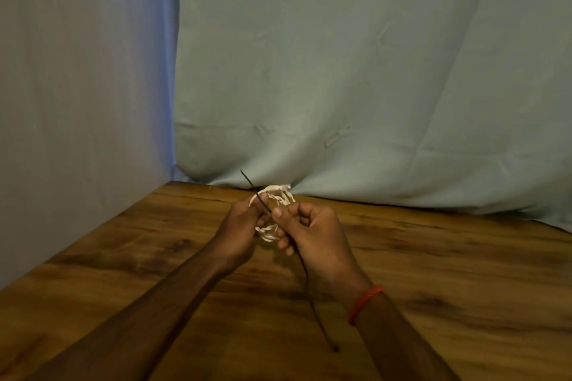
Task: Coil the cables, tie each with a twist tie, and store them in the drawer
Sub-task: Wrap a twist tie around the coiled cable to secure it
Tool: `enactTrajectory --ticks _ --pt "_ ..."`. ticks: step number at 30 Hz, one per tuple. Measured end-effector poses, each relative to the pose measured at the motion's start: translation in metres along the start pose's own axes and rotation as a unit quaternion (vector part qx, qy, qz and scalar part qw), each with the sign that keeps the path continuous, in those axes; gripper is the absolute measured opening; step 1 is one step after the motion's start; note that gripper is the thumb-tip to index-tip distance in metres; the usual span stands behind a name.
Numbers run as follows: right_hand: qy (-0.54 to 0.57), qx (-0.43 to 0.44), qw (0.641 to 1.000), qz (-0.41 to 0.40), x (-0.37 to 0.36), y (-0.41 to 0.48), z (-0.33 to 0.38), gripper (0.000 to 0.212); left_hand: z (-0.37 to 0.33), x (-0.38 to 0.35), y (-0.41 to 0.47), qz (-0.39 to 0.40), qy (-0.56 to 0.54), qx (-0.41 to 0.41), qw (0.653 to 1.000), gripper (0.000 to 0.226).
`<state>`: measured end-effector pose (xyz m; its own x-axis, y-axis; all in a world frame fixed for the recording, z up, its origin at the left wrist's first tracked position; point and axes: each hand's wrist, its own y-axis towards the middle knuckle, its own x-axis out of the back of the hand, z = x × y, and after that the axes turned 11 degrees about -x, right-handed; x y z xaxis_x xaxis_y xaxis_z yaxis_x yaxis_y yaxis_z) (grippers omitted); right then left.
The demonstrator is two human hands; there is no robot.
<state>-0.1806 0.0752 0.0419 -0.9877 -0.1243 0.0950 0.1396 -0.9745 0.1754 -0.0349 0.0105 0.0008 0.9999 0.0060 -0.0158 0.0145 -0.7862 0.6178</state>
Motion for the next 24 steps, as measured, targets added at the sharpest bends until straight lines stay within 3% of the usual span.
enactTrajectory --ticks 2,4,7,10,15,19,24 --pt "-0.032 0.019 0.999 -0.03 -0.001 0.002 -0.004 0.023 0.002 0.0 0.001 -0.004 0.015 0.011 1.0 0.042" --pt "-0.098 0.105 0.985 -0.091 0.002 0.006 -0.008 0.024 0.003 0.002 -0.001 0.007 0.047 0.01 0.999 0.04" --pt "-0.27 0.248 0.923 -0.116 0.005 0.011 -0.013 0.012 0.006 0.004 -0.002 0.039 0.041 0.011 0.998 0.029" --pt "-0.298 0.226 0.926 -0.043 0.005 0.012 -0.023 0.011 -0.001 0.001 0.0 0.031 -0.062 0.039 0.997 0.045" --pt "-0.159 0.124 0.978 -0.058 0.018 0.021 -0.037 0.015 -0.015 -0.007 0.005 -0.002 -0.225 0.083 0.971 0.054" --pt "-0.141 0.097 0.984 -0.048 0.017 0.021 -0.04 0.014 -0.019 -0.003 0.006 -0.031 -0.26 0.094 0.96 0.03" --pt "-0.212 0.121 0.967 -0.069 0.019 0.022 -0.043 0.017 -0.022 -0.008 0.002 0.017 -0.259 0.08 0.962 0.042"
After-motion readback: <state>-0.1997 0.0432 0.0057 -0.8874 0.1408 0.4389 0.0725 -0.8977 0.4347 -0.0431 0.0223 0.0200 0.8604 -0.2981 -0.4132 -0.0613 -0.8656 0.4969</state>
